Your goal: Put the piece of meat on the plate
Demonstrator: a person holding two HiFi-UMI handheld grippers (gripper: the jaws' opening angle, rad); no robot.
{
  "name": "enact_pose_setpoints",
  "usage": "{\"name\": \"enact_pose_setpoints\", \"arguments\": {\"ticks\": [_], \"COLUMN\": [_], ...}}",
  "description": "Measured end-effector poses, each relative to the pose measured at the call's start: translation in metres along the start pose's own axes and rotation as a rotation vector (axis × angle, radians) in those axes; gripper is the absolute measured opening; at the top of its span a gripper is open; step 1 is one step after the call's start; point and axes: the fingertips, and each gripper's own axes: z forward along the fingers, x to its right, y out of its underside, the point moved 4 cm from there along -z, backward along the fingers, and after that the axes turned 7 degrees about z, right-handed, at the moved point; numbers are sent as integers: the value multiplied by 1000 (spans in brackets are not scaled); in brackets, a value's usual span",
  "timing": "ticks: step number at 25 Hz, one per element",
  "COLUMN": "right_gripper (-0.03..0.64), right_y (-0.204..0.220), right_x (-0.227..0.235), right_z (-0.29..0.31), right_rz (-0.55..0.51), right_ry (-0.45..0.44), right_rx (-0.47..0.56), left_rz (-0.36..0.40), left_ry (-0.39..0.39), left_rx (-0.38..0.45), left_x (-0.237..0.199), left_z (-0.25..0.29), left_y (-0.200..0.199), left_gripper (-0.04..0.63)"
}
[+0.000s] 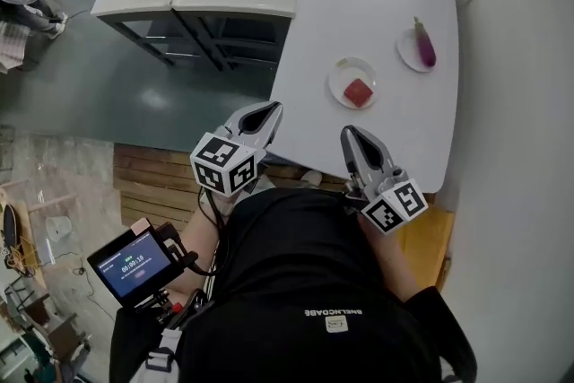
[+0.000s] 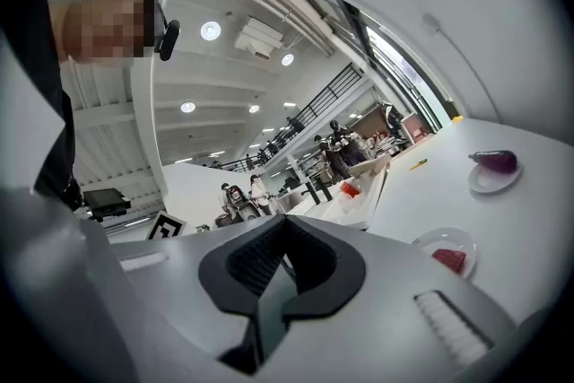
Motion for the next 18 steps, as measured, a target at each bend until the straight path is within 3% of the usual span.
{"name": "enact_pose_setpoints", "arguments": {"ticks": [5,13,18], "right_gripper": [5,5,5], "right_y": [3,53,69], "right_x": [-60,-64,-125], "right_z": [28,75,112], "right_rz": [11,12,-23], "right_ry": [-59,-155,-213], "right_rx": [-65,-149,-225], "left_rz": [-67,-122,-145], "left_ry": [-44,-119,-155], "left_rx": [43,100,141], "left_x": [0,-23,-39], "left_z": [-72,-111,-173], "left_y": [-17,14,-2], "left_gripper": [14,14,14]}}
